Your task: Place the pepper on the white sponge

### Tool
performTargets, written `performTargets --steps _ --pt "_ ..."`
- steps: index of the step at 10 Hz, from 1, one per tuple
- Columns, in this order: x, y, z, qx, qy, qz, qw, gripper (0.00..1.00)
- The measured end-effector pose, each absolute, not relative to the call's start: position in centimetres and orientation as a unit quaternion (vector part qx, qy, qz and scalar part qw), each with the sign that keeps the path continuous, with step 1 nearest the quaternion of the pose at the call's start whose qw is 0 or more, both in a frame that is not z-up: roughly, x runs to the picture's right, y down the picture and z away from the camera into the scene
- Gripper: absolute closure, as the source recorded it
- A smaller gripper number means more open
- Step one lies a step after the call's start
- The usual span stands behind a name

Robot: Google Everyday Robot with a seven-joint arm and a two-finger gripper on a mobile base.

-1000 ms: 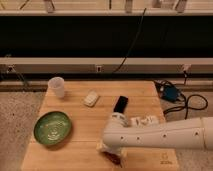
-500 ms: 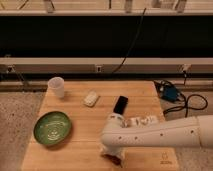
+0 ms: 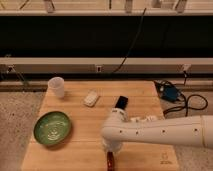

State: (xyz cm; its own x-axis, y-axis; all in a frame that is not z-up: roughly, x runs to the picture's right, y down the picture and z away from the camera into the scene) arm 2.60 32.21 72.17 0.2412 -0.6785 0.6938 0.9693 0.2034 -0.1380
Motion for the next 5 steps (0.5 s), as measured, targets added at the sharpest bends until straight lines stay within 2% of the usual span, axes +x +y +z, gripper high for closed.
performTargets --steps 2,5 --pt "3.1 31.5 72.3 -0.287 -0.247 -0.559 0.738 1.00" --pt "3.5 27.5 72.9 -0.279 -0.247 -0.553 0.745 1.00"
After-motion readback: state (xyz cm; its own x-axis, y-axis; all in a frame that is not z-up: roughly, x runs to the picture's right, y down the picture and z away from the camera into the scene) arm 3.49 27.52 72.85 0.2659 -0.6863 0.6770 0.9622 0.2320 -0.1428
